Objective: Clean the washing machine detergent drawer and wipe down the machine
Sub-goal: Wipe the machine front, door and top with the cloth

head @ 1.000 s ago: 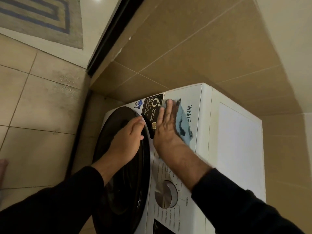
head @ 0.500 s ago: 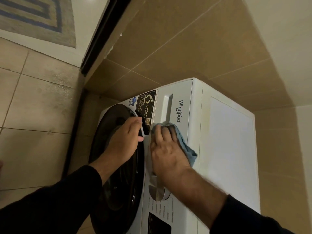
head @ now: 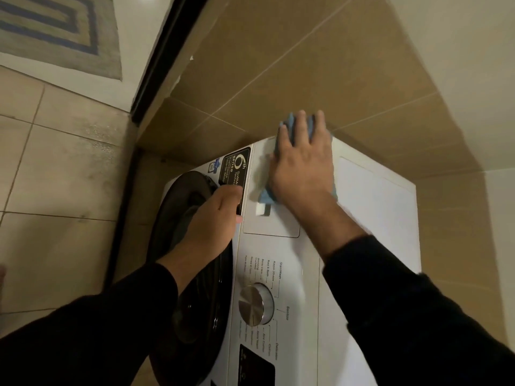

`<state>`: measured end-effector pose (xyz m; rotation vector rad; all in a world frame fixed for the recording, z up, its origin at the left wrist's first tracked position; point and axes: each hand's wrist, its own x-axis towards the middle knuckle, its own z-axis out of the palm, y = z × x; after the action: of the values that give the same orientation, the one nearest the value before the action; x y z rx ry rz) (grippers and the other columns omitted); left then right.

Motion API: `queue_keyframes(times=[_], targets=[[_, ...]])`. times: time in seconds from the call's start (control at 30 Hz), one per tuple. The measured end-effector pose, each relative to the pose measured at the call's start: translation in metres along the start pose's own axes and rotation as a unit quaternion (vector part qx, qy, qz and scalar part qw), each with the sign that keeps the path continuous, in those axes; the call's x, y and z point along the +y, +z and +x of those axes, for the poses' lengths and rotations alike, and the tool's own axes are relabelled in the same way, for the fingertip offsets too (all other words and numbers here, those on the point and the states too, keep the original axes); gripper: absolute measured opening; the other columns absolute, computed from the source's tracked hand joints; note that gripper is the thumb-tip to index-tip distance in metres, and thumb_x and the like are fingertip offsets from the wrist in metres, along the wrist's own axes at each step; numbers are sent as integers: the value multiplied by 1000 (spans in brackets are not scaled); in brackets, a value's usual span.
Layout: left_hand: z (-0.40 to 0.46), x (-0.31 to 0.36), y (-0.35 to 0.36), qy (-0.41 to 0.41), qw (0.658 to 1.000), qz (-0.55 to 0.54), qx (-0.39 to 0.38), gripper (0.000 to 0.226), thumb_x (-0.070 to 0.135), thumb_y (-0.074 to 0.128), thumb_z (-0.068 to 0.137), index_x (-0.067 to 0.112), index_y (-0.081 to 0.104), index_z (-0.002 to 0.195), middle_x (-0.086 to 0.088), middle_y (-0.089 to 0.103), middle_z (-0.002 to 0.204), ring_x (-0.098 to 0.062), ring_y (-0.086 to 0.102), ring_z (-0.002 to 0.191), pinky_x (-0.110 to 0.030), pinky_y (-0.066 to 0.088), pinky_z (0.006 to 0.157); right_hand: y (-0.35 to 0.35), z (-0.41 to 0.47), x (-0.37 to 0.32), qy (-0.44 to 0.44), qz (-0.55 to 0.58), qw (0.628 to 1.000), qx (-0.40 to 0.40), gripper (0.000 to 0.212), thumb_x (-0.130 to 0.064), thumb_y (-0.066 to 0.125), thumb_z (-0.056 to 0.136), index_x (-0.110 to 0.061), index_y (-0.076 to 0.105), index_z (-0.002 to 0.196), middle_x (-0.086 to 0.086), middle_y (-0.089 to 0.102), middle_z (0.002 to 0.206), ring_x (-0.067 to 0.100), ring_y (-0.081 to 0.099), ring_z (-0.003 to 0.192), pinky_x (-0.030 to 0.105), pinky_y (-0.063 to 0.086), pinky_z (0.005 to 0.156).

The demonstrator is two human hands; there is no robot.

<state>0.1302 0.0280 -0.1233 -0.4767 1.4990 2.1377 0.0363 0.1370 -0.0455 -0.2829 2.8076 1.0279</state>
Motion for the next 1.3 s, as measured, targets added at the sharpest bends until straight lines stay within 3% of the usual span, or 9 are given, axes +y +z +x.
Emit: queue_keyframes(times=[0.1, 0.2, 0.4, 0.57, 0.73, 0.9, 0.97, 1.07, 1.3], targets=[[-1, -4, -9, -17, 1000, -21, 10, 25, 34, 35, 105, 30, 59, 112, 2, 59, 118, -19, 61, 105, -47, 50, 92, 2, 15, -24, -49, -101, 991, -77, 60, -37, 21, 102, -13, 14, 157, 19, 2, 164, 41, -4, 150, 55, -2, 121], [-5, -9, -20, -35, 999, -25, 9, 26, 33, 31, 105, 45, 52, 97, 5, 56, 123, -14, 63, 99, -42, 51, 83, 12, -1, -45, -105, -140, 976, -131, 64, -42, 15, 103, -9, 4, 157, 19, -7, 163, 37, -7, 150, 51, -4, 122], [-21, -10, -38, -45, 998, -1, 33, 23, 35, 30, 105, 33, 49, 118, 3, 56, 121, -11, 62, 92, -33, 50, 72, 31, -72, -72, -160, -142, 958, -190, 64, -37, 14, 104, -4, -4, 155, 21, -15, 161, 36, -14, 149, 50, -9, 120], [-36, -7, -42, -71, 997, 25, 3, 31, 37, 29, 105, 27, 49, 128, 2, 56, 117, -13, 61, 92, -33, 49, 70, 27, -107, -75, -178, -145, 942, -246, 73, -45, 29, 101, -10, -3, 156, 18, -15, 162, 36, -17, 149, 52, -12, 119], [-50, -11, -50, -98, 995, 20, -17, 25, 32, 30, 105, 30, 51, 120, 1, 58, 116, -19, 62, 96, -37, 49, 73, 10, -123, -41, -120, -80, 975, -166, 83, -52, 39, 98, -16, -8, 156, 16, -18, 162, 35, -20, 148, 52, -9, 120], [-55, -5, -53, -93, 995, 28, -34, 24, 32, 31, 106, 30, 51, 119, 4, 59, 112, -19, 63, 96, -34, 51, 71, 12, -129, -10, -1, 98, 995, -18, 89, -60, 54, 88, -21, 15, 158, 13, 1, 165, 36, -5, 151, 54, 9, 121], [-54, -5, -52, -89, 995, 26, -37, 24, 32, 32, 106, 30, 51, 119, 5, 60, 112, -19, 64, 96, -34, 51, 71, 15, -121, -12, 81, 197, 977, 6, 93, -55, 62, 85, -19, 15, 158, 15, 5, 164, 35, 3, 151, 49, 10, 122], [-54, -7, -46, -94, 995, 28, -34, 25, 33, 32, 106, 29, 51, 120, 3, 61, 113, -19, 64, 94, -32, 51, 67, 19, -126, -20, 226, 343, 910, 55, 89, -52, 61, 90, -11, 18, 156, 14, 21, 160, 29, 20, 148, 46, 21, 121], [-65, -4, -14, -25, 992, 80, -90, 18, 40, 31, 105, 43, 47, 112, 7, 57, 121, -16, 63, 101, -44, 53, 85, 41, -170, -4, 250, 423, 870, 45, 84, -71, 35, 93, -11, 30, 151, 12, 36, 153, 26, 28, 144, 49, 25, 118]])
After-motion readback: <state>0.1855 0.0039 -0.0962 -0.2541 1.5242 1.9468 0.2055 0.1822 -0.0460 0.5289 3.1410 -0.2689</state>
